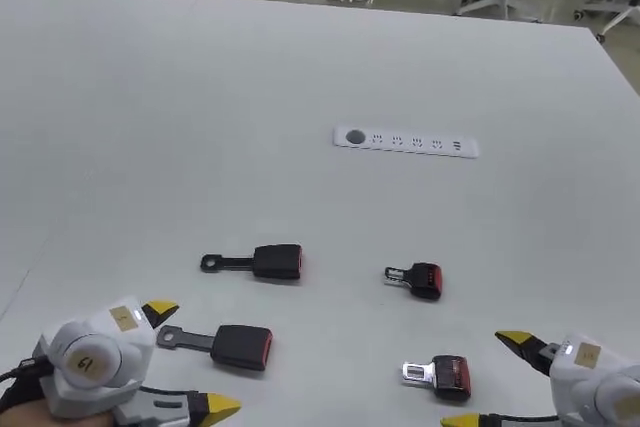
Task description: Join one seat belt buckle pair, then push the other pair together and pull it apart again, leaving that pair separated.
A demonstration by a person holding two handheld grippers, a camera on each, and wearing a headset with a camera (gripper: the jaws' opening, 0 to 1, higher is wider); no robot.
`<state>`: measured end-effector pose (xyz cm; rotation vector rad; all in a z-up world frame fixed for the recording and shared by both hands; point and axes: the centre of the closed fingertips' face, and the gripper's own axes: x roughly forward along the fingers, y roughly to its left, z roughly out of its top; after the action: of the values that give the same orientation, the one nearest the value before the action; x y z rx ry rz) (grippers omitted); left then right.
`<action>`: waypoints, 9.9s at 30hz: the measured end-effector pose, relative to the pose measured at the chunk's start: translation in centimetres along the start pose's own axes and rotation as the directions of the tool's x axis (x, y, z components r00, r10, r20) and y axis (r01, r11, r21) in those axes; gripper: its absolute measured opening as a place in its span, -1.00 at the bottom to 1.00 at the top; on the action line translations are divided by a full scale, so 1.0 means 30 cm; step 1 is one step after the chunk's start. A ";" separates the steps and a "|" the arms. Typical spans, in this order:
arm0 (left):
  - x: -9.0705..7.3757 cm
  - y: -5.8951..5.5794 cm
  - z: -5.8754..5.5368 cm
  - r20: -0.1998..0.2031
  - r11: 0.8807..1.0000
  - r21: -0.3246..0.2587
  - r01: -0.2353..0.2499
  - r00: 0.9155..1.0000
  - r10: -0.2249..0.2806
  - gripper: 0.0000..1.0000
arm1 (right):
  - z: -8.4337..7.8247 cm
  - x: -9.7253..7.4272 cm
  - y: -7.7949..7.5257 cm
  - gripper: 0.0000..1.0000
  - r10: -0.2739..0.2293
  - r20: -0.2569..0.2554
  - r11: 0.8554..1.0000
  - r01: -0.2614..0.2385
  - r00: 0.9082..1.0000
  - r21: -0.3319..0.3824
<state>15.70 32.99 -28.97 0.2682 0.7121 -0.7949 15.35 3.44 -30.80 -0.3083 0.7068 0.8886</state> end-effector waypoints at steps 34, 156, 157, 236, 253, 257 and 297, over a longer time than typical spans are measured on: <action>0.172 0.053 -0.032 -0.124 0.968 0.183 0.171 0.981 -0.150 0.45 | -0.079 0.119 -0.004 0.39 0.230 -0.212 0.955 -0.262 0.950 -0.137; 0.267 0.050 -0.133 -0.393 0.797 0.418 0.436 0.878 -0.274 -0.32 | 0.203 0.524 0.269 -0.32 0.389 -0.229 0.844 -0.445 0.892 -0.299; 0.268 0.051 -0.134 -0.394 0.797 0.418 0.436 0.878 -0.274 -0.32 | 0.205 0.525 0.271 -0.32 0.390 -0.228 0.844 -0.446 0.892 -0.298; 0.259 0.052 -0.135 -0.327 0.776 0.428 0.463 0.880 -0.345 -0.35 | 0.284 0.603 0.346 -0.35 0.439 -0.090 0.820 -0.440 0.894 -0.366; 0.260 0.049 -0.129 -0.294 0.781 0.411 0.470 0.880 -0.374 -0.35 | 0.288 0.597 0.345 -0.36 0.445 -0.055 0.823 -0.432 0.894 -0.370; 0.260 0.050 -0.129 -0.292 0.780 0.411 0.472 0.879 -0.378 -0.35 | 0.288 0.595 0.343 -0.36 0.450 -0.051 0.824 -0.436 0.892 -0.361; 0.277 0.035 -0.112 -0.345 0.789 0.450 0.419 0.896 -0.279 -0.03 | 0.321 0.542 0.331 0.10 0.407 -0.008 0.877 -0.394 0.913 -0.276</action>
<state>18.88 30.67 -37.07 0.7571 0.7996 -1.3313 18.55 24.25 -34.33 -0.3901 0.6095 1.3934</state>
